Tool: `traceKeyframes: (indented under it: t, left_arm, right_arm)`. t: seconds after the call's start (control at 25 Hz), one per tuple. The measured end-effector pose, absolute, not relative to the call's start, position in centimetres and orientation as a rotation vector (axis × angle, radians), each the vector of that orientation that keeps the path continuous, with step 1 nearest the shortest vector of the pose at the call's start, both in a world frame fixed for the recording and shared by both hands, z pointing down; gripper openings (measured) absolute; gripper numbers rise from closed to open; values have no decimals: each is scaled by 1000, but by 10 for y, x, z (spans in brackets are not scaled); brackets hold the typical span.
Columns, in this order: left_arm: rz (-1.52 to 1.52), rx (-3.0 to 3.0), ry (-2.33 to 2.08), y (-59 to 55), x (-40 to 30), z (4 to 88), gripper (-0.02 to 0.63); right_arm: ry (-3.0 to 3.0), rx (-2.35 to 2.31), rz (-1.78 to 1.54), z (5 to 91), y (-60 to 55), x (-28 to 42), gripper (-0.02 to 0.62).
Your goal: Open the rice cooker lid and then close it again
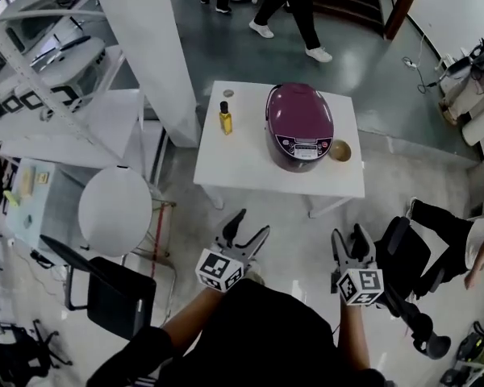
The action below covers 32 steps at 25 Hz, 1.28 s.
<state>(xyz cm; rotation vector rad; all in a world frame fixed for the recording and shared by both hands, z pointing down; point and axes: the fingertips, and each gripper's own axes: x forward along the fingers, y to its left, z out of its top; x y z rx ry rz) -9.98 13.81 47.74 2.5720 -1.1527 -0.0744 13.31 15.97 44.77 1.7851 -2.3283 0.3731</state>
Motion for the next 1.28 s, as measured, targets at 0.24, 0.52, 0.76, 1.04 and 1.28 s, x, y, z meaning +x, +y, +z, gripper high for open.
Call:
traceKeyframes:
  t: [0.24, 0.52, 0.76, 1.04, 1.28]
  left_arm:
    - [-52, 2635, -981, 114, -81, 492, 281]
    - [-95, 2615, -941, 99, -64, 496, 281]
    - [-83, 2617, -946, 89, -47, 493, 281]
    - [-65, 2597, -1073, 39, -40, 496, 281]
    - [-68, 2586, -1130, -20, -15, 491, 281]
  right_arm:
    - [-2283, 1810, 420, 455, 144, 124, 235]
    - [-2217, 1822, 455, 473, 136, 133, 235]
    - [-2273, 1754, 450, 473, 105, 132, 235]
    - [-2382, 1676, 426, 481, 29, 142, 235]
    - [-2461, 1583, 515, 499, -35, 151, 235]
